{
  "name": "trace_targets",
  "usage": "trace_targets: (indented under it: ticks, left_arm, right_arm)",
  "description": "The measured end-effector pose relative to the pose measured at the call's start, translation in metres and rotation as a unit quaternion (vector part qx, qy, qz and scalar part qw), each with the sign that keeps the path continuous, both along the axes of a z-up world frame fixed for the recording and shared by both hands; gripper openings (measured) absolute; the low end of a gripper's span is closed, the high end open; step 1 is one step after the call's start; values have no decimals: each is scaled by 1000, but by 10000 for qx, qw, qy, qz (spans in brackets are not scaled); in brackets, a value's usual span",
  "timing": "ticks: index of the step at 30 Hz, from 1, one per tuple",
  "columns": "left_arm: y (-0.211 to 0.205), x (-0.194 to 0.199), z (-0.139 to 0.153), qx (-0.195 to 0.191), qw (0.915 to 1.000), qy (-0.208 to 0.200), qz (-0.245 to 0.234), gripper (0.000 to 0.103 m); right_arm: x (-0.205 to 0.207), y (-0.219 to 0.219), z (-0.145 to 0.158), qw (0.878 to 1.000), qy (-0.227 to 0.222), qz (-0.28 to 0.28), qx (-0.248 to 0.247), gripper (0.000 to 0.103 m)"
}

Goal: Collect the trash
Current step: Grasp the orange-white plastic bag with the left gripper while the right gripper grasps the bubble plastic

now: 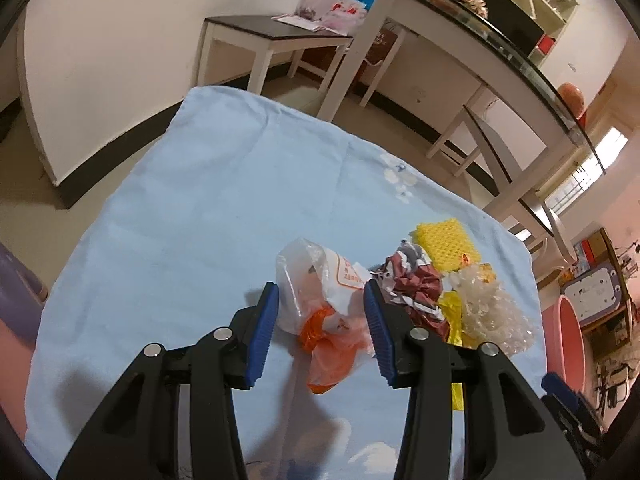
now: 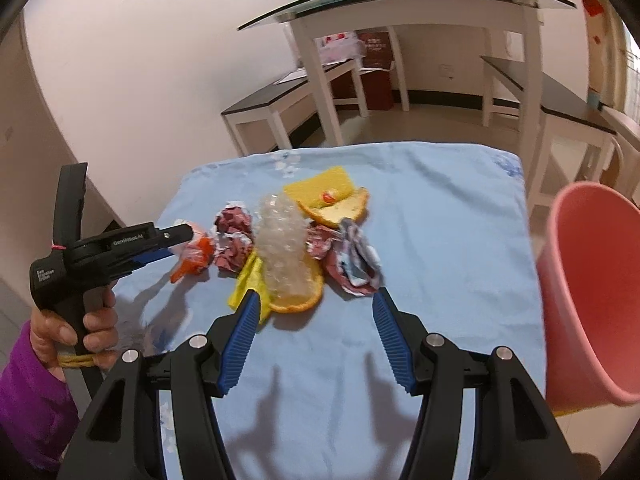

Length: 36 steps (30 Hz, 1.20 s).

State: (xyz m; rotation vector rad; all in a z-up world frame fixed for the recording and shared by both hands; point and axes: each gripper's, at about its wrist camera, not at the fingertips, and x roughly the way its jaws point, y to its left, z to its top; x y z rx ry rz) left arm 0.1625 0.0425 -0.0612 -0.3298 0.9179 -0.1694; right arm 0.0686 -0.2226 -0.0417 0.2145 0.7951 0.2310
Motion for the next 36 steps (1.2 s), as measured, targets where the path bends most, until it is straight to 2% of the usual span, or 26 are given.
trace_targets:
  ticks: [5, 10, 15, 17, 22, 28, 36]
  left_arm:
    - [-1, -7, 6, 42, 9998, -185, -81, 22]
    - [2, -16, 13, 82, 9994, -328, -71, 14]
    - [6, -26, 21, 17, 9992, -403, -54, 13]
    - [6, -29, 25, 20, 9990, -449, -56, 13]
    - [7, -43, 34, 51, 9982, -596, -90, 13]
    - [7, -51, 41, 58, 9977, -671, -104, 13]
    - [1, -67, 53, 36, 9965, -816, -184, 13]
  right_arm:
    - [17, 14, 6, 9997, -110, 180, -80, 58]
    - [34, 23, 6, 9996, -72, 247, -88, 58]
    - [52, 32, -1, 9995, 96, 297, -96, 55]
    - [57, 35, -4, 9992, 183, 322, -112, 35]
    - [58, 38, -9, 9989, 332, 328, 41, 18]
    - [43, 37, -2, 9988, 269, 356, 177, 13]
    - [10, 30, 21, 9988, 7, 348, 342, 13]
